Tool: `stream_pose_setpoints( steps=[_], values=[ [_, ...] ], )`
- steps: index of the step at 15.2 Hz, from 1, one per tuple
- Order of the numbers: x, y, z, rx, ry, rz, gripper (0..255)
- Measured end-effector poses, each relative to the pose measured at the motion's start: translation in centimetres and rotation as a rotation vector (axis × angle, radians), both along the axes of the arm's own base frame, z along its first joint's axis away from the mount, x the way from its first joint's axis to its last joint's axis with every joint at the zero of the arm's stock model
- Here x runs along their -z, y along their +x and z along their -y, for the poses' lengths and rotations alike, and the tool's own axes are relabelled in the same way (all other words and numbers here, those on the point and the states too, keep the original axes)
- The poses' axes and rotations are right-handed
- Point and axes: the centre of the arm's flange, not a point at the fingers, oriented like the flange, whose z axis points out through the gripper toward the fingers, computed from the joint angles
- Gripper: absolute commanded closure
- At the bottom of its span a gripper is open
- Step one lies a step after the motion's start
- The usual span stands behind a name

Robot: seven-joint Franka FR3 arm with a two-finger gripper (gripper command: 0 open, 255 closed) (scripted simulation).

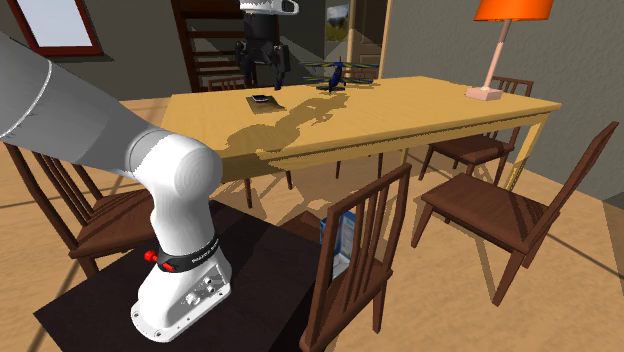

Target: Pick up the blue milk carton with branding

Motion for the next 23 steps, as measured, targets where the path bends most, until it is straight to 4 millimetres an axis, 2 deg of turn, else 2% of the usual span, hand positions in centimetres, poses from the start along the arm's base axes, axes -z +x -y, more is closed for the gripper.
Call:
stream_pose_setpoints(
  steps=[3,16,19,23],
  values=[
    [1.1,-0.1,1.0,0.007,-0.002,0.002,0],
    [15.0,0.3,10.4,0.076,-0.019,0.022,0],
    [18.1,0.4,13.3,0.092,-0.023,0.026,0],
    [22.2,0.1,15.6,0.113,-0.028,0.033,0]
  ],
)
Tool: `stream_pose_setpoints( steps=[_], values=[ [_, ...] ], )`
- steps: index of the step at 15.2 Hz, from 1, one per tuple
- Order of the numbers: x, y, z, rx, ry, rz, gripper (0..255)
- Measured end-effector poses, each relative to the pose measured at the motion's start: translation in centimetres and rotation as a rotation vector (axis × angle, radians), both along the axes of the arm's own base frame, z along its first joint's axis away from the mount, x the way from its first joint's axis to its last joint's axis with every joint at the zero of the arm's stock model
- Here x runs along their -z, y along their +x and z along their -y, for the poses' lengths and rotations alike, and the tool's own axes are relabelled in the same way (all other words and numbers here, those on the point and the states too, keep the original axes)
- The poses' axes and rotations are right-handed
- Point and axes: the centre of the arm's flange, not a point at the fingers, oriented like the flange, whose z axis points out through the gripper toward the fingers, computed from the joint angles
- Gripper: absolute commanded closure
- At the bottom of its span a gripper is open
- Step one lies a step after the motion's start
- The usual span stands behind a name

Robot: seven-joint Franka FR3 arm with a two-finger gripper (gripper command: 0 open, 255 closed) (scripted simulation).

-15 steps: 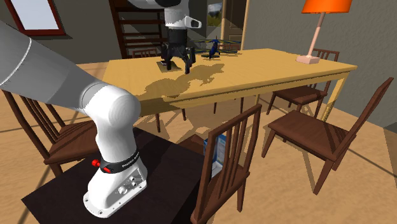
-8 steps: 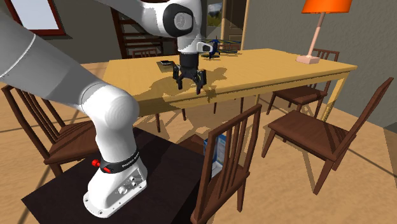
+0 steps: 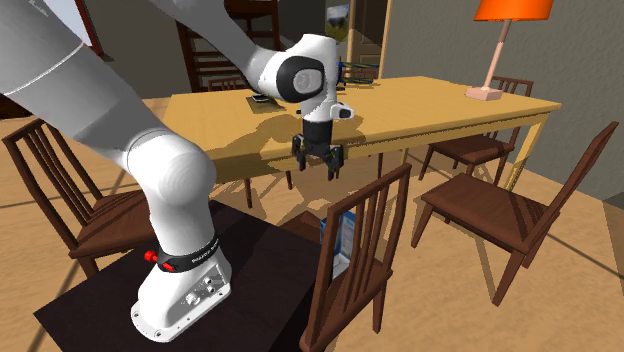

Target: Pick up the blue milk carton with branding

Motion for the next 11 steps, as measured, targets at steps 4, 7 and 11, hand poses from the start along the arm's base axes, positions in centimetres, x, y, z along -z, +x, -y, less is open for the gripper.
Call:
stream_pose_setpoints(
  steps=[4,7,11],
  values=[
    [4.4,0.0,3.2,0.021,-0.004,0.007,0],
    [7.3,0.1,5.7,0.038,-0.008,0.012,0],
    [11.0,-0.1,8.1,0.054,-0.013,0.018,0]
  ],
)
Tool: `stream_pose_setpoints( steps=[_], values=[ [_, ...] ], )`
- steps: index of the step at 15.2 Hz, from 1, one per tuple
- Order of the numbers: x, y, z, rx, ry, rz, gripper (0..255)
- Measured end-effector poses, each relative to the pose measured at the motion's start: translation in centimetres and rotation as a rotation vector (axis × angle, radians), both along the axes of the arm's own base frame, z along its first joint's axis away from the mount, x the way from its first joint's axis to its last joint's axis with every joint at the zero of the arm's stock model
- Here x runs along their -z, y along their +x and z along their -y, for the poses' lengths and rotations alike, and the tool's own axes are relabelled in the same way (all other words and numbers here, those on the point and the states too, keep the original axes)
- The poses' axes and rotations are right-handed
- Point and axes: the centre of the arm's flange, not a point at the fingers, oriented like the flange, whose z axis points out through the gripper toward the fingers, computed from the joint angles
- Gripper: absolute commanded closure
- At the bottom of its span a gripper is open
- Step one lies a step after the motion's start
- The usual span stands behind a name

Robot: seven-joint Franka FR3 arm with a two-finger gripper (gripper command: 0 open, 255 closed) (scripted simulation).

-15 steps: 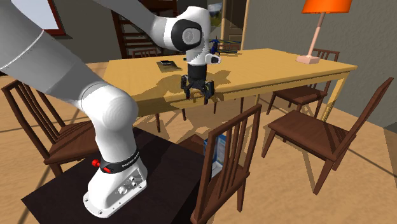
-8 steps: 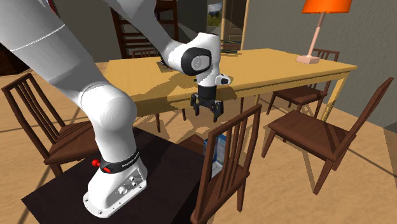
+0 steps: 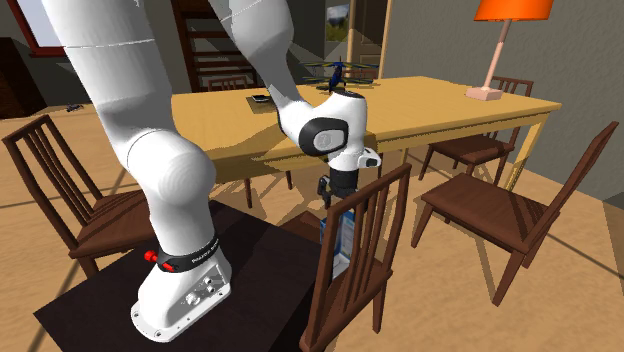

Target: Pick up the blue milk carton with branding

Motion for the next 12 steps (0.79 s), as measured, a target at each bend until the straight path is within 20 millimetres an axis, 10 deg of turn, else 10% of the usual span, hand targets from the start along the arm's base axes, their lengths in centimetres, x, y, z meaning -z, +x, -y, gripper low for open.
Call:
stream_pose_setpoints(
  steps=[7,8,12],
  values=[
    [3.8,-0.1,0.3,0.002,-0.003,0.001,0],
    [4.0,-0.1,0.3,0.002,-0.003,0.001,255],
    [4.1,0.0,0.4,0.004,-0.005,0.006,255]
  ],
)
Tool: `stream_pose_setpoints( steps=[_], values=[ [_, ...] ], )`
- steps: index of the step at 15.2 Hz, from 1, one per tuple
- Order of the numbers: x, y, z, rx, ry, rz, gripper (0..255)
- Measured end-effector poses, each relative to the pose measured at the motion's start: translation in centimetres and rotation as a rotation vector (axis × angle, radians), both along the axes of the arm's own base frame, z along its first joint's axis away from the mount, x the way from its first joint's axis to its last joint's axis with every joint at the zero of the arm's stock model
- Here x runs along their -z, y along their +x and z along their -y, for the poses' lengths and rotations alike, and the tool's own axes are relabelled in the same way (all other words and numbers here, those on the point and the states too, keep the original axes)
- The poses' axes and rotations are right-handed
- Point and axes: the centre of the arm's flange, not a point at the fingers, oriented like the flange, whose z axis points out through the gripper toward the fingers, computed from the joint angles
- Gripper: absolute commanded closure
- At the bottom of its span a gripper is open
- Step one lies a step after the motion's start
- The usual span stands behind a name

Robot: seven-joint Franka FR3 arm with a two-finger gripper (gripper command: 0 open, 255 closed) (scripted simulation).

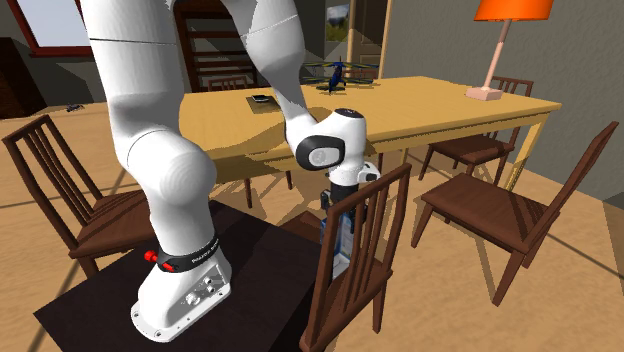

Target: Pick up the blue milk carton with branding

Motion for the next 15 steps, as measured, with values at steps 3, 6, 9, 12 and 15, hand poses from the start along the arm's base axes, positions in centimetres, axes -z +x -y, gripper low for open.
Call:
stream_pose_setpoints(
  steps=[3,6,9,12,15],
  values=[
    [0.0,0.0,0.0,0.000,0.000,0.001,255],
    [0.0,-0.1,0.0,0.000,0.000,-0.001,255],
    [-1.0,-0.2,-0.1,0.000,0.003,-0.004,255],
    [-2.6,-0.1,-0.1,-0.001,0.003,-0.004,255],
    [-4.0,0.0,-0.1,-0.001,0.003,-0.004,255]
  ],
)
